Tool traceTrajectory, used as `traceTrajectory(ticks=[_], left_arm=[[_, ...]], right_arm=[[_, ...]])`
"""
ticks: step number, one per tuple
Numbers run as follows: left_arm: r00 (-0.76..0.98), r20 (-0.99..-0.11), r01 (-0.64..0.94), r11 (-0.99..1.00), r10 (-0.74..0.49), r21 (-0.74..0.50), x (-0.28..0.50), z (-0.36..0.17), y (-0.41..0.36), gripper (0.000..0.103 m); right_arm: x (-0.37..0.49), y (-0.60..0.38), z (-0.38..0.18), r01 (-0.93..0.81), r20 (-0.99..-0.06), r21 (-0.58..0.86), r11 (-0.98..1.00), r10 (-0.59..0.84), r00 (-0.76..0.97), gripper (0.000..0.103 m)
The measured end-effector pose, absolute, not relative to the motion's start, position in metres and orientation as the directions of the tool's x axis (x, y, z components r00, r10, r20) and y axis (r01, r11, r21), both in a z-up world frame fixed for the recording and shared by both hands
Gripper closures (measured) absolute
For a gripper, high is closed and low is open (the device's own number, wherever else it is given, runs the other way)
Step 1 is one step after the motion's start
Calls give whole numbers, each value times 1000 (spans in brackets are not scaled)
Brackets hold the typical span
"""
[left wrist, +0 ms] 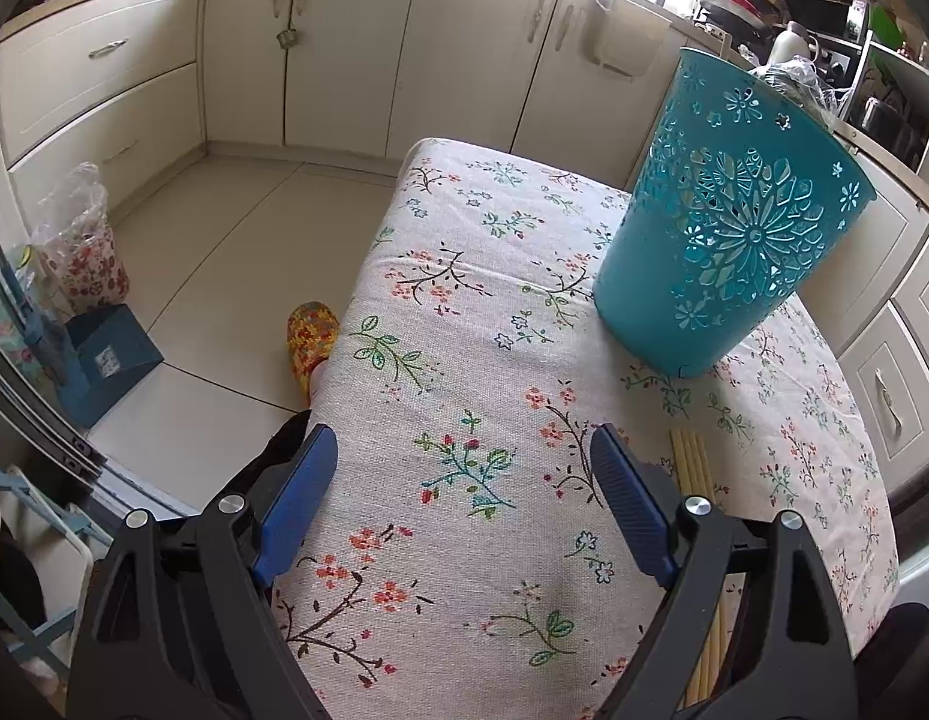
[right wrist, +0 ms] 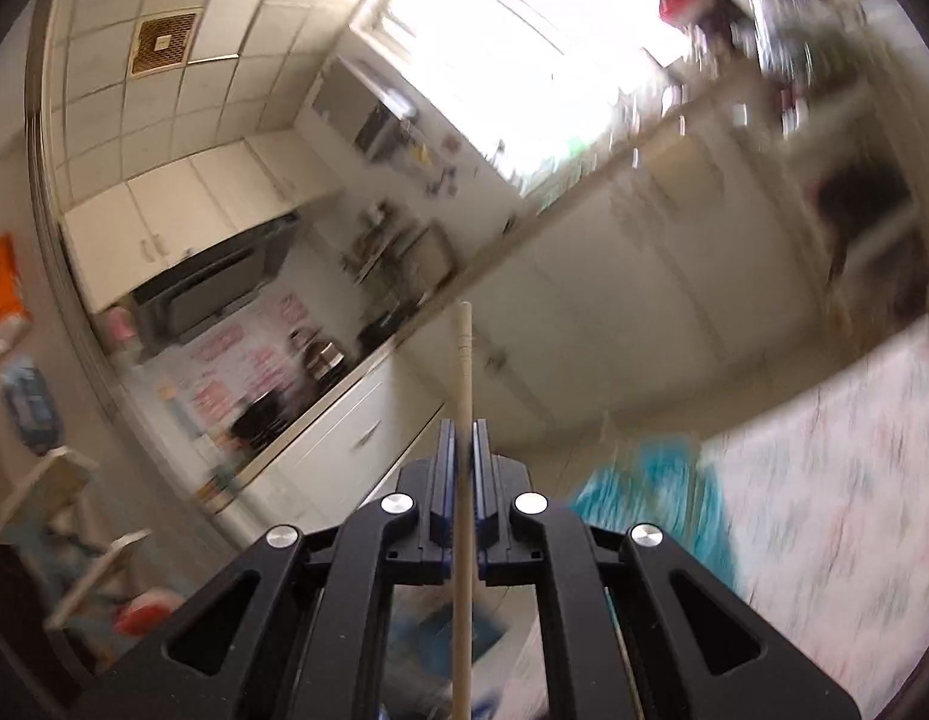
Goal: Organize utensils
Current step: 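Carry the stick over the teal basket and open the right tool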
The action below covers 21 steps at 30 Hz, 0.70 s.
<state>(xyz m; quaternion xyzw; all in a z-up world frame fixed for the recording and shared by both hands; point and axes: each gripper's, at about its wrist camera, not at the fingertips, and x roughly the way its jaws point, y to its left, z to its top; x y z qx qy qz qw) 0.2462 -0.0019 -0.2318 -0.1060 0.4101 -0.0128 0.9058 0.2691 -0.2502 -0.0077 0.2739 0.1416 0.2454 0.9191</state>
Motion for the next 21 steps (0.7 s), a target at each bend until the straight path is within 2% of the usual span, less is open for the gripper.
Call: traceTrajectory(ticks=[4,6,12,14,16,21], left_arm=[[662,-739,-50,977,-123,-207,247,-232,-3,21],[661,-738,-43,976,-133,-214,247,-232,-3,21],[657,-738,-49,969,-151,-241,249,-234,0,21],[657,-739,-49,969,-152,-243,249,-234,0,20],[656,-740,-46,970,-149,-237,249,-234,-1,20],[655,-743,-46,974,-139,-223,249,-235,-3,20]], right_arm=[[315,-237,-21,-253,-167,486,837,372,913,97],[337,-231,-42,-184,-231,472,862,322,918,97],[347,-216,-80,-143,-381,397,906,305,873,96],[338,-216,-84,-161,-400,368,916,312,862,94],[328,-213,-79,-178,-406,348,921,319,856,86],[288,-220,-69,-221,-375,341,914,347,859,83]])
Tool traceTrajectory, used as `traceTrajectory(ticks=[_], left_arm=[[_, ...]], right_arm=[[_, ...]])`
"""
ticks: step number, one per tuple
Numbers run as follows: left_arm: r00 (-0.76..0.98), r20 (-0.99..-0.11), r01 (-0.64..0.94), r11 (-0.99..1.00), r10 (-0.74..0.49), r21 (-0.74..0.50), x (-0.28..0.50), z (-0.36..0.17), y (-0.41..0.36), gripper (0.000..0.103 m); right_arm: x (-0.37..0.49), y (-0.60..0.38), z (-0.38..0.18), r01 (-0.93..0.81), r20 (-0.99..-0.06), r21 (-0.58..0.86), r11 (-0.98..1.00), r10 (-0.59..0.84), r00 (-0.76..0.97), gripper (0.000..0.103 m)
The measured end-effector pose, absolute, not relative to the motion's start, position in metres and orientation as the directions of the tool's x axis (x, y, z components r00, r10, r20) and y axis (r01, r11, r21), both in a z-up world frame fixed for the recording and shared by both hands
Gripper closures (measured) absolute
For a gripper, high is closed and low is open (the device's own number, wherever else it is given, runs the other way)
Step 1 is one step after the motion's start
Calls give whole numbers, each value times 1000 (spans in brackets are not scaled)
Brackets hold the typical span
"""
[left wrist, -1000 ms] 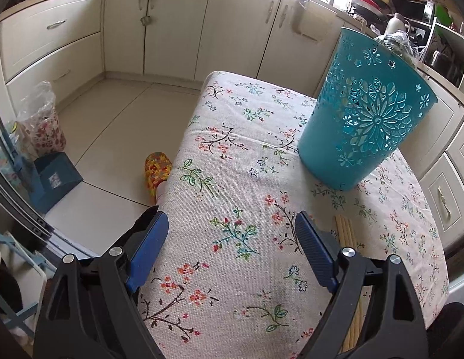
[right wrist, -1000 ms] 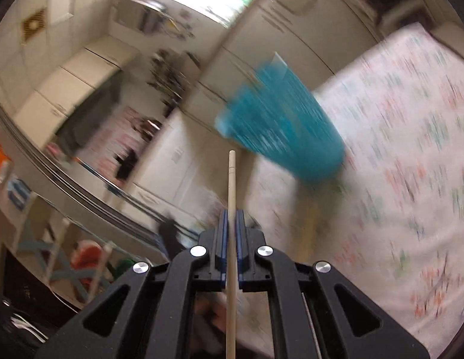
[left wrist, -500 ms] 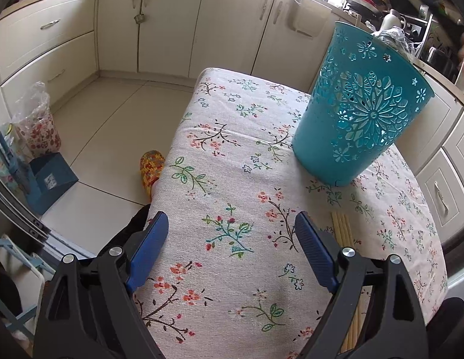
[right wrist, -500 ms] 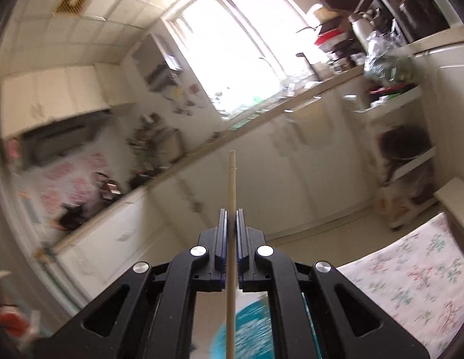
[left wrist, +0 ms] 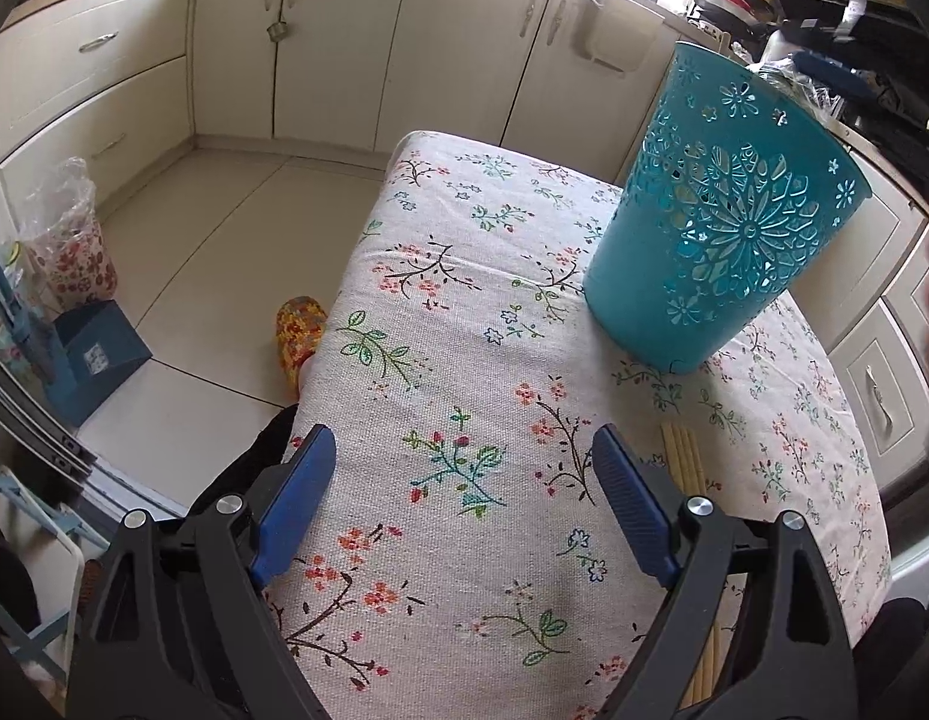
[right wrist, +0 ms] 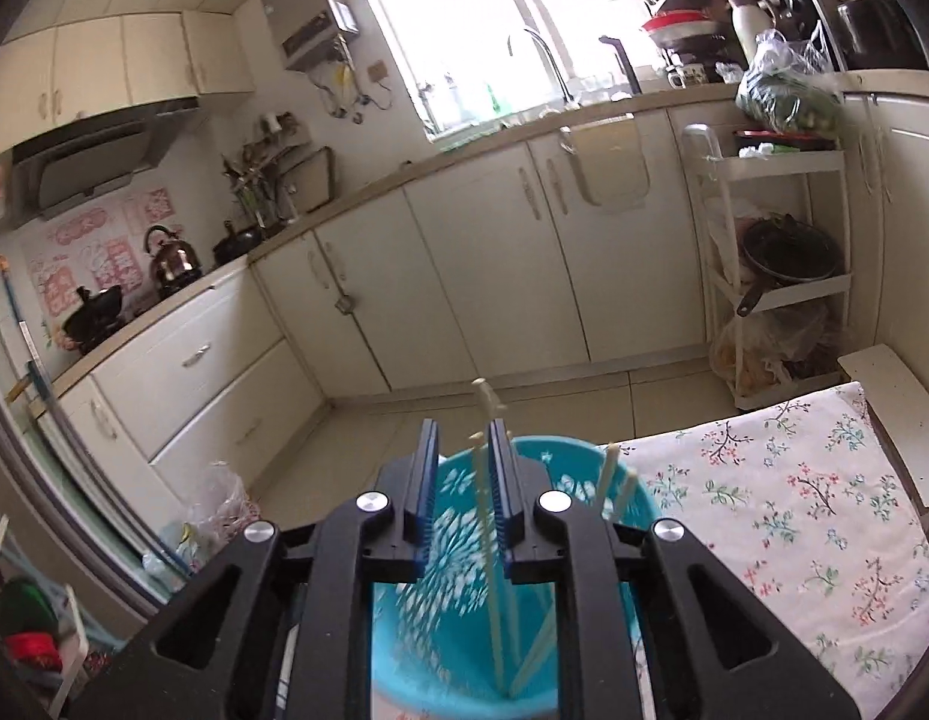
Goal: Organize utensils
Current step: 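Carry the stick over the teal basket and open the right tool, then bring both tools back down to the remaining sticks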
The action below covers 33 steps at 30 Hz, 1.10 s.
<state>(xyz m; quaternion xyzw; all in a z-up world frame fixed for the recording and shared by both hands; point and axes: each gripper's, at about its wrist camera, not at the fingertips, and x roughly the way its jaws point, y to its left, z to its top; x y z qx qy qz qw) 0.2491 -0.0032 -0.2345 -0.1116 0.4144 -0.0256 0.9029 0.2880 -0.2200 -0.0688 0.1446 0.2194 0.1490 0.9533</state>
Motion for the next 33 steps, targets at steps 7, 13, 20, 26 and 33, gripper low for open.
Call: traceTrajectory(ticks=[7,13,20,26,33], left_arm=[[663,-736,-57,972,-134,-229,246,-233,0,19],[673,-728,-56,971,-134,-231,244,-232,1,19],[679,-725,-44,979,-116,-198,241,-230,-4,19],[681,-723,-44,980,-114,-196,240,-230,-4,19],[682,-722,-45,979,-116,-199,240,-229,-3,19]], right_arm=[[199,-246,-77,-220,-357,330,918,337,871,71],[161,-253,-147,-143,-521,329,933,306,796,71],[165,-238,-194,-133,-638,328,935,323,699,71],[166,-235,-201,-139,-657,324,936,329,679,71],[163,-228,-208,-154,-669,312,937,332,665,71]])
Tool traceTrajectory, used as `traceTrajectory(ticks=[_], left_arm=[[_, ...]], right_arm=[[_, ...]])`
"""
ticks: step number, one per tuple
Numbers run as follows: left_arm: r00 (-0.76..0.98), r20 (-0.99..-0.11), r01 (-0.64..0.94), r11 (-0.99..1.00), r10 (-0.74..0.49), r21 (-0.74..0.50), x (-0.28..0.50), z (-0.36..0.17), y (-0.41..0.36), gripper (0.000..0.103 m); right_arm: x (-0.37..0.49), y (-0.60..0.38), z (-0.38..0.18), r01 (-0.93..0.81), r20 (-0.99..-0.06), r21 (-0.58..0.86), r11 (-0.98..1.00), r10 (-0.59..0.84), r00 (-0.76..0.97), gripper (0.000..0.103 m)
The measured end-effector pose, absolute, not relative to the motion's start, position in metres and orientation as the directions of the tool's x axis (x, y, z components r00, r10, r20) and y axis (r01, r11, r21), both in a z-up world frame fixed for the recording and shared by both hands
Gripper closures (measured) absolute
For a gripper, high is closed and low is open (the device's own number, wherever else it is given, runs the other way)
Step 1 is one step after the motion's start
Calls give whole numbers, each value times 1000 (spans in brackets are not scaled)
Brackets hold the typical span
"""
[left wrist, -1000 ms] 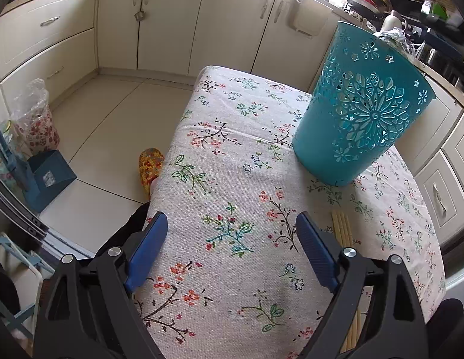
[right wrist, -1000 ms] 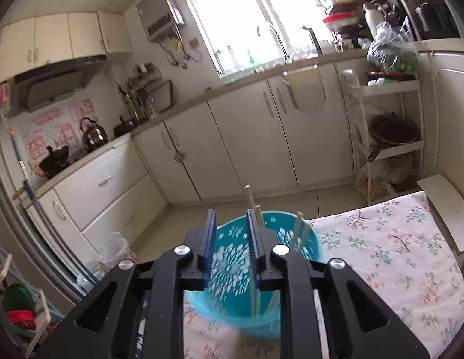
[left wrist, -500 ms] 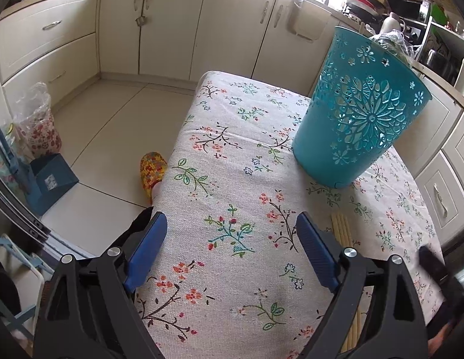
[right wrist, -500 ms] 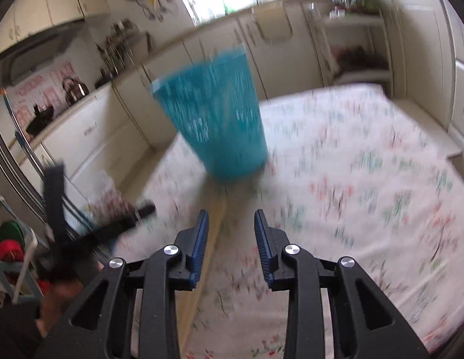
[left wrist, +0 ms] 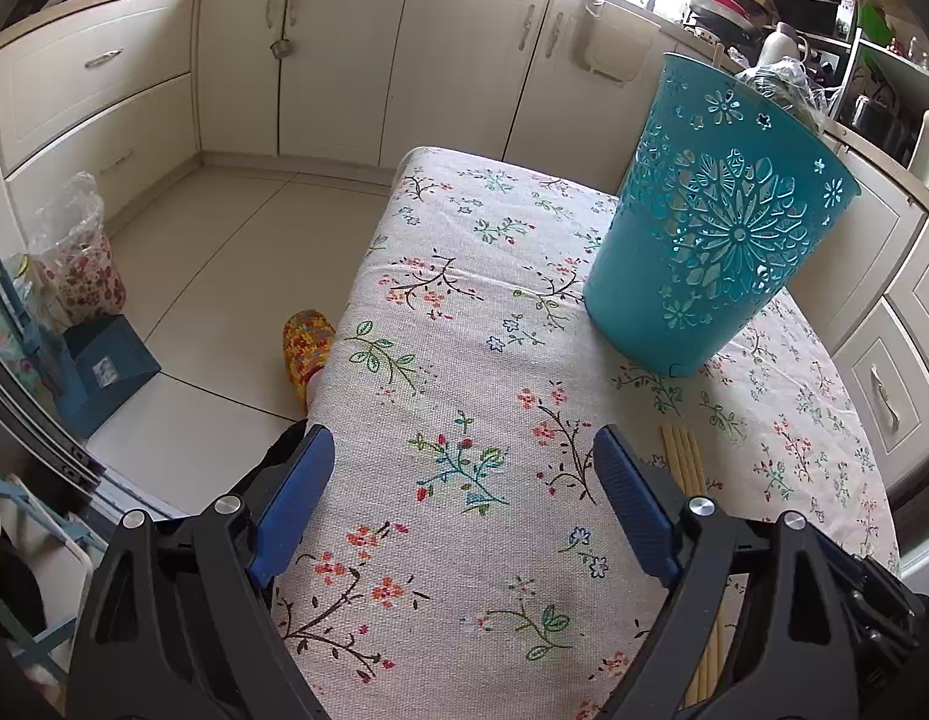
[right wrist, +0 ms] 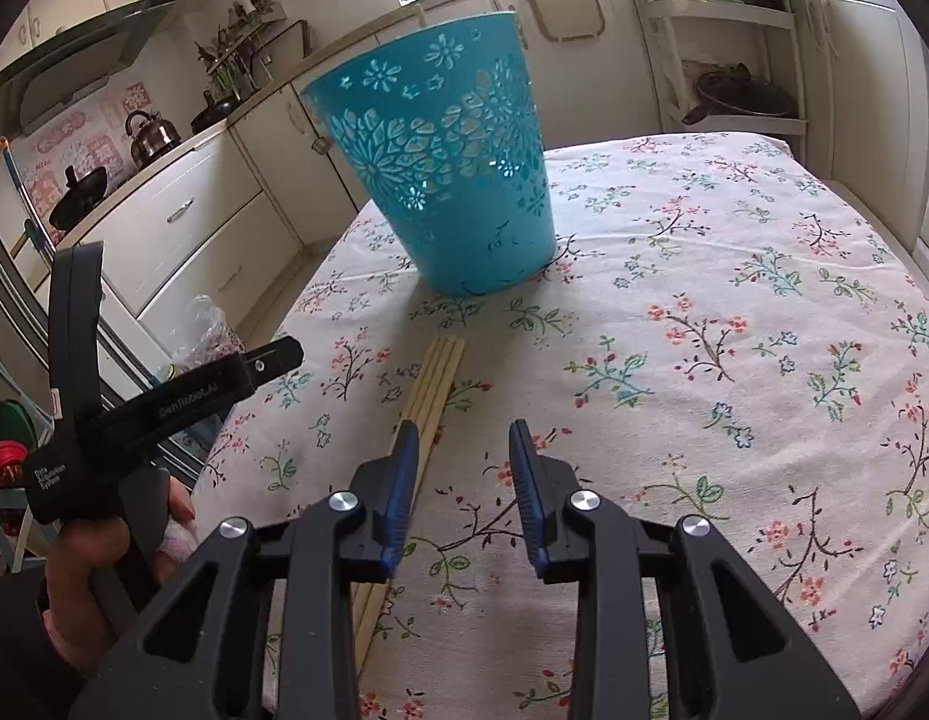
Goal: Organize utensils
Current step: 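Bring both tools back down to the remaining sticks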
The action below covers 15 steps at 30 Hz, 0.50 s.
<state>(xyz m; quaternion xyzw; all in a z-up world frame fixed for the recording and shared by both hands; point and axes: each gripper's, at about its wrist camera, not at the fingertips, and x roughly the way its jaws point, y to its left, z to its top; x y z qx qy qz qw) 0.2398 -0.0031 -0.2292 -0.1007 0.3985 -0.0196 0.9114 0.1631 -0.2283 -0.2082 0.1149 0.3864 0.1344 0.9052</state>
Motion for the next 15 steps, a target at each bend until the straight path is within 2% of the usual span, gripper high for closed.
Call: traceTrajectory(ticks=[10,15], left_arm=[[680,-725,-41,980,-114,-193,241,-230,-3,19],[677,-727,-38,982,-112,-187,241,-231,-5,19]], right_arm=[[179,-210,-212,-165,-700,290,943,327,635,81],[184,-210,-217,-148,-722,285,947,313,617,81]])
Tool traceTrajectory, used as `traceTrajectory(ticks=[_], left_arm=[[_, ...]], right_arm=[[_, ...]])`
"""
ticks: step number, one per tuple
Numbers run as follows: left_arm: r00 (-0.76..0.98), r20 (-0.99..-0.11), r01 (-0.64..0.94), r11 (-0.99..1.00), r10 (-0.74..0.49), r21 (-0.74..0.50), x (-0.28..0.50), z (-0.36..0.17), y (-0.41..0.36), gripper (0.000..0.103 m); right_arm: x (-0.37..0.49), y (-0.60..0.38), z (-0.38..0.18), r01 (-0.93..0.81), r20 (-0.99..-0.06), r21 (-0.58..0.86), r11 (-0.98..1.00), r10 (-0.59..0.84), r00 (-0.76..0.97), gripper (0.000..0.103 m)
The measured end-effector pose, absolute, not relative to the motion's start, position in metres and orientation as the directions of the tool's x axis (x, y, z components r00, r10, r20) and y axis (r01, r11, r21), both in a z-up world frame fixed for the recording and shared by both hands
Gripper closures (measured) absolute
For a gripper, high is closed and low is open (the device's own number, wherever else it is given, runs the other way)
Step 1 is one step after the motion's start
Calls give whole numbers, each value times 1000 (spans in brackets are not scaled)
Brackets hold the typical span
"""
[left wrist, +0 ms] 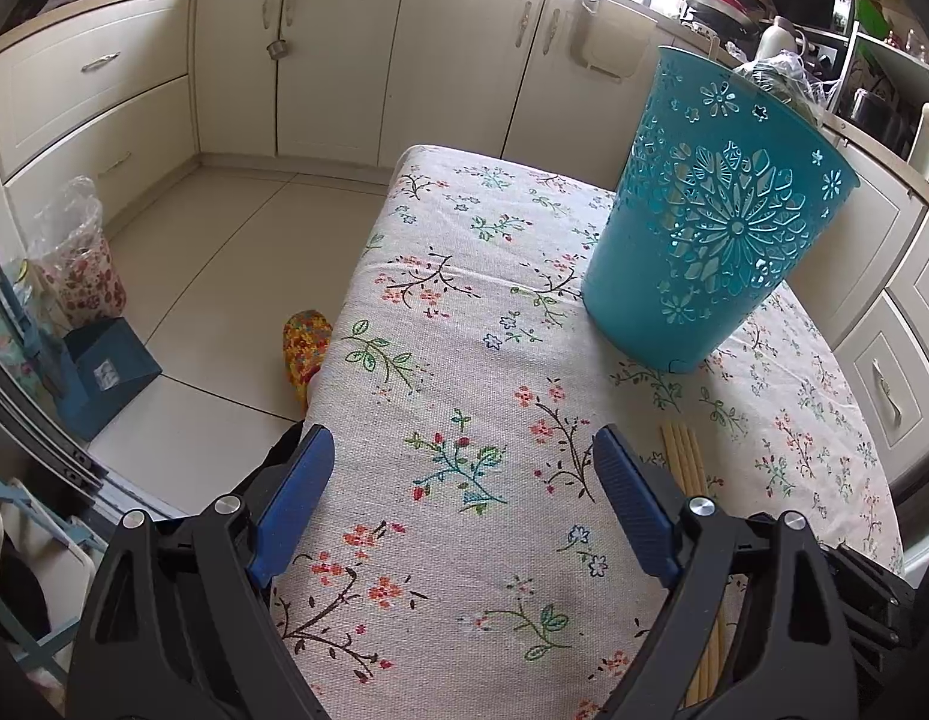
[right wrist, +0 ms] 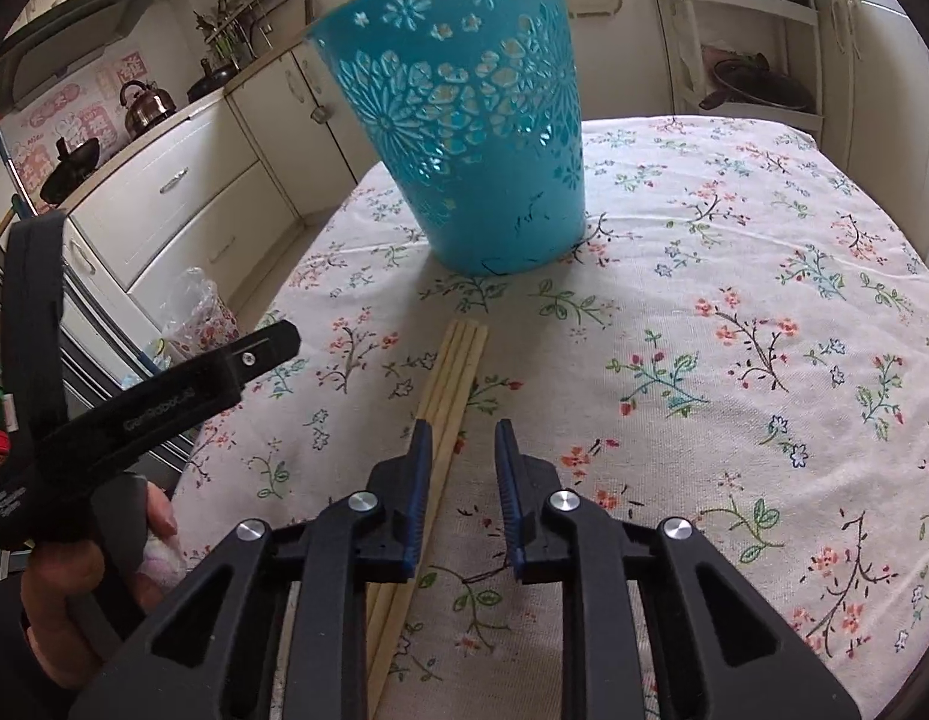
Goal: Organize utensils
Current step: 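Bring both tools back down to the remaining sticks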
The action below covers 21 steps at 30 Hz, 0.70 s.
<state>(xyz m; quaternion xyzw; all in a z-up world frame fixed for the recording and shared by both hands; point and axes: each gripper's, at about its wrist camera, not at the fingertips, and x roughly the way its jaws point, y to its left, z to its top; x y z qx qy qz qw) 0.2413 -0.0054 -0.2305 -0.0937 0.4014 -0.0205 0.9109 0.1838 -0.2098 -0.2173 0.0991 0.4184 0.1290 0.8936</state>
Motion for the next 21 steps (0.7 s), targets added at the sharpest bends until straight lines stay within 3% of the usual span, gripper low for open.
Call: traceTrajectory(ticks=[6,21], left_arm=[[673,-731,-33,984,-109,-177,243,-230,-9,19],[657,-753,-23,997,-44,-78,246,-232,-25,19]], right_arm=[[187,-206,-219,-149,-731,278,949,310,608,81],[187,-180,-216,-193,-772,65,979,172,612,87]])
